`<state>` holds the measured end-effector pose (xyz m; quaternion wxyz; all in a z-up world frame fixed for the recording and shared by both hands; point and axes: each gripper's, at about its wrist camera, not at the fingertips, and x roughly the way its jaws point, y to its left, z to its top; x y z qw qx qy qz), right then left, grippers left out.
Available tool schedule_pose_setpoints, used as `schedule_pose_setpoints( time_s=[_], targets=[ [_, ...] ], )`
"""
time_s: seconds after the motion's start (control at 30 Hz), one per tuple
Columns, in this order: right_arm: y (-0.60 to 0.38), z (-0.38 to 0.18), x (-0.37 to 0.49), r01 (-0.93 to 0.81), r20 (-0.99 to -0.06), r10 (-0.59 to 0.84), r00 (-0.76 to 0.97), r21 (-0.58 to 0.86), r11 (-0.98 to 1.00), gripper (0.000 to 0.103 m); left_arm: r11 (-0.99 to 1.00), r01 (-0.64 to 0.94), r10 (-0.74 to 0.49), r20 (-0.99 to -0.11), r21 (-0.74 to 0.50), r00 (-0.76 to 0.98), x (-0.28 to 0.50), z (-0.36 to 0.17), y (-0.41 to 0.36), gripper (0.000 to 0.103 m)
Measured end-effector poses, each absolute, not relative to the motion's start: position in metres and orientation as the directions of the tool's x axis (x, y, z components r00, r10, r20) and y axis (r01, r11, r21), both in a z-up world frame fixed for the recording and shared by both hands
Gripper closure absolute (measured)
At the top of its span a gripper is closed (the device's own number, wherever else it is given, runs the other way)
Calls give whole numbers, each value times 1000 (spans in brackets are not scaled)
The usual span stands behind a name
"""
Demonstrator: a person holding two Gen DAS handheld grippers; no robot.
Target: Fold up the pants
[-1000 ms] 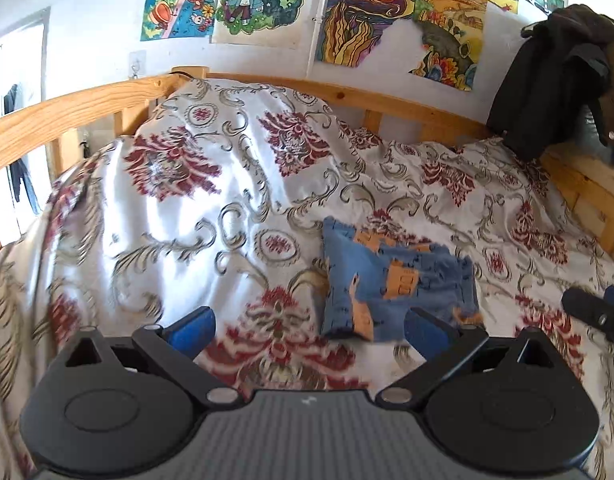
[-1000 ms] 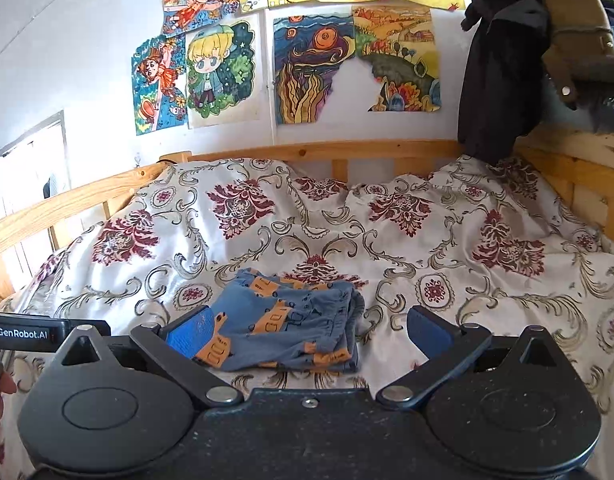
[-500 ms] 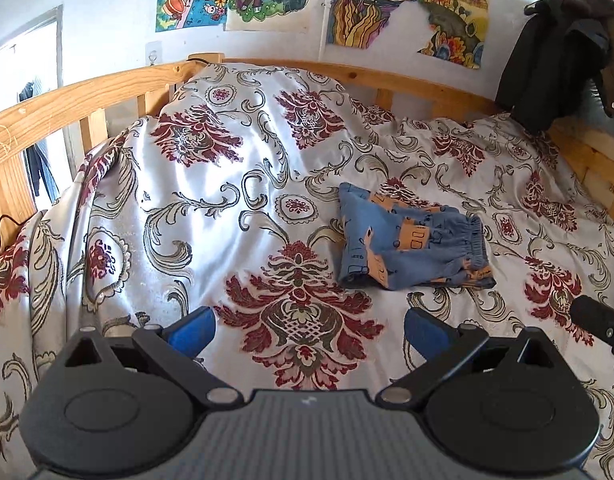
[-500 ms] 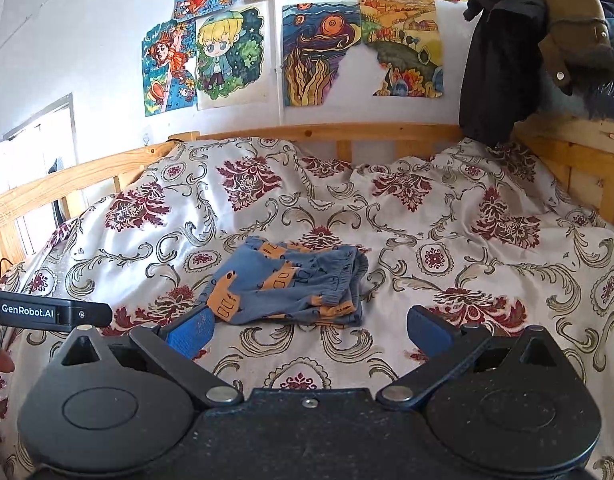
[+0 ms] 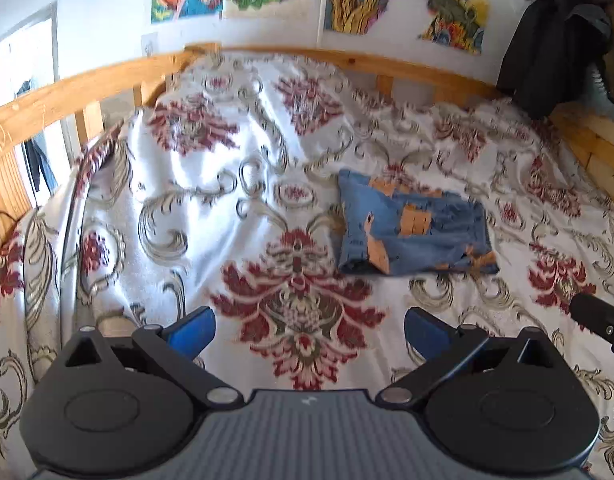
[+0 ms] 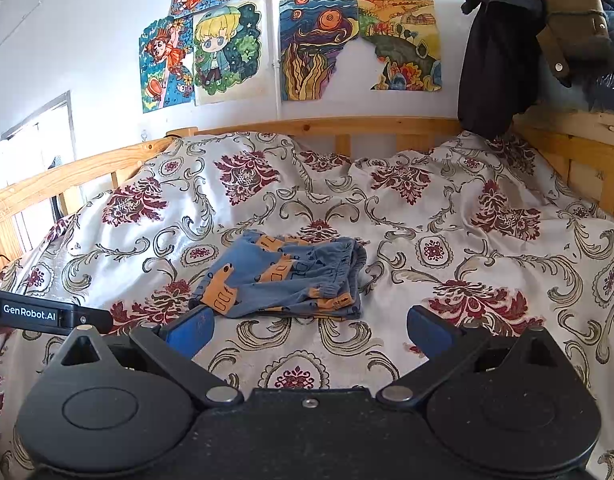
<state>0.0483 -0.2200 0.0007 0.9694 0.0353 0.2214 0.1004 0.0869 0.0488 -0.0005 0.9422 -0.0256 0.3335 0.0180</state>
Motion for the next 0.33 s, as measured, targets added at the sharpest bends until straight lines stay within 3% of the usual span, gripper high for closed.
schedule_pose_setpoints(
  time_s=[0.33],
  targets=[
    [-221, -4, 48, -175, -436, 210, 875, 121, 977, 1, 997, -35, -21, -657, -73, 753, 89, -7, 53, 0]
  ],
)
